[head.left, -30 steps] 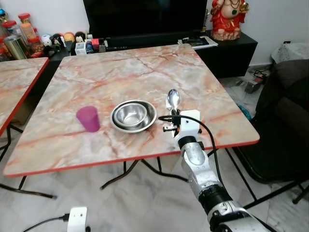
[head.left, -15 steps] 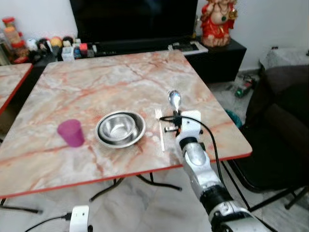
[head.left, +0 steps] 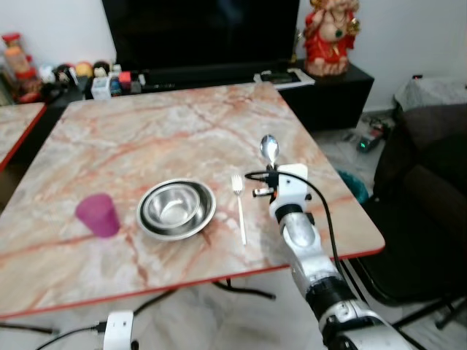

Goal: Setting the table

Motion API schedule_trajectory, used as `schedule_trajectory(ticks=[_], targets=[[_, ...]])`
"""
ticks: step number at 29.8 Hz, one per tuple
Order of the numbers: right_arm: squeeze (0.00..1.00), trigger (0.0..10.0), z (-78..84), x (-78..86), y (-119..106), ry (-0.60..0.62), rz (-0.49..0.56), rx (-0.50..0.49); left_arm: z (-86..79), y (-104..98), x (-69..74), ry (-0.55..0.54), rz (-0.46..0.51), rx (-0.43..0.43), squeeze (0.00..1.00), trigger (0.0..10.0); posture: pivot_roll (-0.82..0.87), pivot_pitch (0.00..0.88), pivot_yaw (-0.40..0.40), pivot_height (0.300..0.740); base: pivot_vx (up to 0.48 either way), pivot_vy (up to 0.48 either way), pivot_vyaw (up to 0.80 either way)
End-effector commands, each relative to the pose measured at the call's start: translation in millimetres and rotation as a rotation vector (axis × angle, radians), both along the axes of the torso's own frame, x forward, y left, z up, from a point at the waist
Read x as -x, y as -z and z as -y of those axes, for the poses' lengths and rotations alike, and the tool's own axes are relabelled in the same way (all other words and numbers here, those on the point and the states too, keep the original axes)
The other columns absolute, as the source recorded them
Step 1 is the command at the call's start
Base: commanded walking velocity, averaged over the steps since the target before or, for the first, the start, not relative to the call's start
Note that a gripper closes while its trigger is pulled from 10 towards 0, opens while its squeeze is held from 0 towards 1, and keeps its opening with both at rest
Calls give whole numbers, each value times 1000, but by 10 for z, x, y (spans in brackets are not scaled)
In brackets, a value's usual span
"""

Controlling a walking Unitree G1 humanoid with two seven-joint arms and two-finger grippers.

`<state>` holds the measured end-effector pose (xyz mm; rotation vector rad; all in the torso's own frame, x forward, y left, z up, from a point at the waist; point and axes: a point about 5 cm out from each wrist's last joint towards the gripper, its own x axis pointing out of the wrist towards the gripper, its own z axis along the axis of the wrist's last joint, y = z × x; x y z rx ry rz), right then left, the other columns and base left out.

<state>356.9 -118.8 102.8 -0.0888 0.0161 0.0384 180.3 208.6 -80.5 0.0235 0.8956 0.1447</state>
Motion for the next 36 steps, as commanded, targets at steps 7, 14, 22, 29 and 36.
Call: schedule_trajectory(ticks=[7, 14, 22, 29, 36], targets=[[0, 10000, -88, -69, -38, -44, -30, 24, -107, 17, 76, -7, -28, -20, 0, 10000, 1, 0, 27, 740, 0, 0, 0], [0, 10000, -55, -135, -36, -48, -92, 49, -129, 11, 73, -7, -27, -22, 0, 10000, 4, 0, 31, 740, 0, 0, 0], [0, 10000, -51, -201, -67, -73, -145, 39, -136, 21, 101, -15, -29, -20, 0, 10000, 17, 0, 24, 740, 0, 0, 0], [0, 10000, -73, -224, -42, -105, -215, 23, -141, 62, 206, -34, -45, -18, 0, 10000, 35, 0, 7, 740, 0, 0, 0], [0, 10000, -137, -203, 32, -120, -295, -16, -127, 125, 370, -46, -75, -13, 0, 10000, 48, 0, -10, 740, 0, 0, 0]])
